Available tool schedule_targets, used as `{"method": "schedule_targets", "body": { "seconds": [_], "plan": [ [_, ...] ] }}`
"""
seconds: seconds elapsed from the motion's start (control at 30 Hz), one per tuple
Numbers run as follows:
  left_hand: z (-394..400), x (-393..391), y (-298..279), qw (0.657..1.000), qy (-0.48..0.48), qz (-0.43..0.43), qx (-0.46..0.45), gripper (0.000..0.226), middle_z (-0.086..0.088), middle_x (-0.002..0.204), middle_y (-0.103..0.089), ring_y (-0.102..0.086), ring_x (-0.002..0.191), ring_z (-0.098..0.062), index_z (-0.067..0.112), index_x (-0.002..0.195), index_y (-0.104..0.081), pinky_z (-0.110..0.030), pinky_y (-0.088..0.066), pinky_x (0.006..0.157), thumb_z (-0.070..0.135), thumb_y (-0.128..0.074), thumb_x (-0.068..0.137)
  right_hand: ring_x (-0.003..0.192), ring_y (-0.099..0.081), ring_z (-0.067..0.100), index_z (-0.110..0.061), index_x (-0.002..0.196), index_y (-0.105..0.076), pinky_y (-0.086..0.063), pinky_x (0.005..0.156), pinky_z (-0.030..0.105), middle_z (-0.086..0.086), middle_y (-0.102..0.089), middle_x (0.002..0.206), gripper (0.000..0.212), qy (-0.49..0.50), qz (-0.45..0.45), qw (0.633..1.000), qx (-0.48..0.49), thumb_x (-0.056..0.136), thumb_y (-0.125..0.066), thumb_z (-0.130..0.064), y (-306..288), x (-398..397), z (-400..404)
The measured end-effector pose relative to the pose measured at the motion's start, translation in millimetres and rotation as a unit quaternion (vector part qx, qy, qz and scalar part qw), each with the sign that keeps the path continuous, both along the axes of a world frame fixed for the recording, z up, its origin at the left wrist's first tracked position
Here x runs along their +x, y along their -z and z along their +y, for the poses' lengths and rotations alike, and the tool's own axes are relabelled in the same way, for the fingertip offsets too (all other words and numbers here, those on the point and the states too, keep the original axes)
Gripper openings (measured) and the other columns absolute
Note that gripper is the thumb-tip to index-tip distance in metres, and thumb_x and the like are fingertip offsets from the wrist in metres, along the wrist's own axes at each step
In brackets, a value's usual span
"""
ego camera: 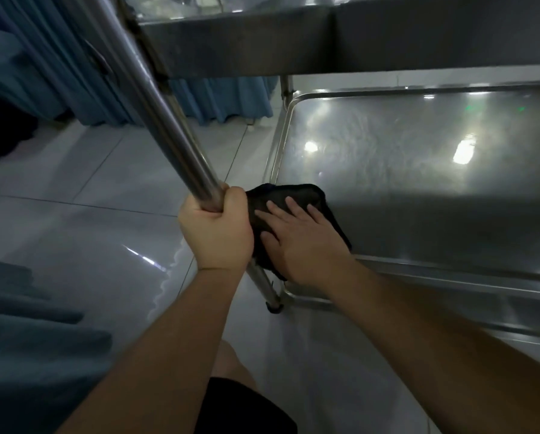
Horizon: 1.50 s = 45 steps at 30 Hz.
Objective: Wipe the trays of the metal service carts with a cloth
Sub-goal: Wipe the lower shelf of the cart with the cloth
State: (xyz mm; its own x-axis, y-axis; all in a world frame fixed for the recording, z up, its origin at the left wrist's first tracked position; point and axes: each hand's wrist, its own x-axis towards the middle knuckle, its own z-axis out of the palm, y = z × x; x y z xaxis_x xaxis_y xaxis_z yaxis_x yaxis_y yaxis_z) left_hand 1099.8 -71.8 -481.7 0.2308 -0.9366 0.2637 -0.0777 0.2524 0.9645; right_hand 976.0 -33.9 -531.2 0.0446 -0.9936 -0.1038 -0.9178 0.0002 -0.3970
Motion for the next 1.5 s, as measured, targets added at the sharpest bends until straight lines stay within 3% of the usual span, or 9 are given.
{"method": "schedule_targets", "body": {
  "seconds": [0.17, 0.37, 0.5, 0.6, 0.67, 0.77, 0.97, 1.27, 1.5],
  "plan": [
    [4.2, 1.4, -2.5, 1.000, 0.000, -0.013, 0.016, 0.012, -0.007, 0.062, -0.050, -0.052, 0.054, -0.023, 0.037, 0.067, -0.059, -0.033, -0.047, 0.049, 0.033, -0.065, 0.077, 0.161, -0.009, 0.017, -0.039, 0.163, -0.027, -0.007, 0.129, 0.046, -0.015, -0.019, 0.173, 0.073, 0.095, 0.051, 0.994, -0.006, 0.096, -0.007, -0.060, 6.9, -60.7, 50.3],
    [11.1, 2.9, -5.1, 0.999, 0.004, -0.040, 0.035, 0.022, -0.002, 0.061, -0.062, -0.060, 0.052, -0.011, 0.009, 0.091, -0.061, -0.022, -0.048, 0.046, 0.030, -0.063, 0.085, 0.161, -0.002, 0.013, -0.042, 0.165, -0.018, -0.003, 0.129, 0.043, -0.019, -0.010, 0.173, 0.076, 0.169, 0.049, 0.984, 0.022, 0.094, -0.003, -0.066, 7.2, -120.4, 88.8],
    [19.1, 13.6, -1.5, 0.988, -0.009, -0.140, 0.065, 0.024, -0.006, 0.083, -0.064, -0.063, 0.062, -0.010, 0.024, 0.100, -0.054, -0.032, -0.054, 0.052, 0.042, -0.064, 0.087, 0.162, -0.002, 0.015, -0.038, 0.165, -0.021, -0.001, 0.128, 0.044, -0.016, -0.011, 0.174, 0.068, 0.169, 0.048, 0.984, 0.016, 0.101, -0.013, -0.060, 2.4, -114.7, 86.5],
    [51.0, 15.3, 19.9, 0.978, -0.068, -0.188, 0.055, 0.026, -0.004, 0.098, -0.055, -0.061, 0.076, -0.002, 0.018, 0.105, -0.050, -0.014, -0.049, 0.056, 0.029, -0.071, 0.094, 0.162, -0.001, 0.016, -0.037, 0.166, -0.020, 0.001, 0.128, 0.044, -0.014, -0.010, 0.175, 0.067, 0.162, 0.037, 0.986, 0.022, 0.103, -0.015, -0.058, -0.9, -115.3, 89.1],
    [85.8, 7.5, 43.3, 0.979, -0.103, -0.165, 0.065, 0.018, -0.004, 0.096, -0.051, -0.058, 0.077, 0.001, 0.013, 0.103, -0.048, -0.015, -0.049, 0.063, 0.018, -0.065, 0.099, 0.162, 0.001, 0.017, -0.036, 0.166, -0.019, 0.002, 0.128, 0.045, -0.013, -0.008, 0.175, 0.066, 0.150, 0.033, 0.988, 0.023, 0.104, -0.014, -0.058, -2.7, -117.6, 93.4],
    [127.8, -18.5, 69.4, 0.970, -0.008, -0.207, 0.129, 0.014, -0.002, 0.093, -0.059, -0.060, 0.077, -0.012, 0.028, 0.094, -0.049, -0.022, -0.045, 0.061, 0.019, -0.057, 0.101, 0.162, 0.001, 0.016, -0.037, 0.166, -0.018, 0.002, 0.129, 0.045, -0.014, -0.008, 0.175, 0.066, 0.146, 0.034, 0.989, 0.018, 0.104, -0.012, -0.059, -3.0, -133.5, 107.2],
    [136.2, -118.2, 52.5, 0.900, 0.197, -0.381, -0.074, 0.008, 0.001, 0.101, -0.055, -0.056, 0.087, -0.016, 0.018, 0.106, -0.060, -0.033, -0.048, 0.079, 0.021, -0.063, 0.099, 0.162, -0.001, 0.014, -0.039, 0.166, -0.018, -0.002, 0.130, 0.044, -0.017, -0.008, 0.174, 0.066, 0.225, 0.047, 0.973, 0.028, 0.104, -0.014, -0.062, 2.0, -232.9, 168.1],
    [132.9, -232.0, 49.8, 0.805, 0.254, -0.530, -0.077, 0.038, -0.005, 0.139, -0.053, -0.052, 0.126, -0.025, 0.014, 0.136, -0.057, -0.040, -0.042, 0.110, 0.037, -0.041, 0.109, 0.162, -0.002, 0.023, -0.035, 0.167, -0.018, -0.005, 0.130, 0.050, -0.010, -0.007, 0.176, 0.063, 0.402, 0.067, 0.910, 0.072, 0.107, -0.019, -0.055, -6.6, -339.7, 235.3],
    [145.8, -263.6, 66.3, 0.787, 0.251, -0.562, -0.039, 0.062, -0.009, 0.173, -0.025, -0.013, 0.162, -0.026, 0.012, 0.164, -0.030, -0.041, -0.011, 0.132, 0.041, -0.017, 0.111, 0.161, -0.007, 0.012, -0.040, 0.163, -0.027, -0.004, 0.130, 0.043, -0.019, -0.019, 0.172, 0.061, 0.173, 0.051, 0.984, 0.015, 0.105, -0.021, -0.056, -1.6, -276.9, 196.2]
  ]
}}
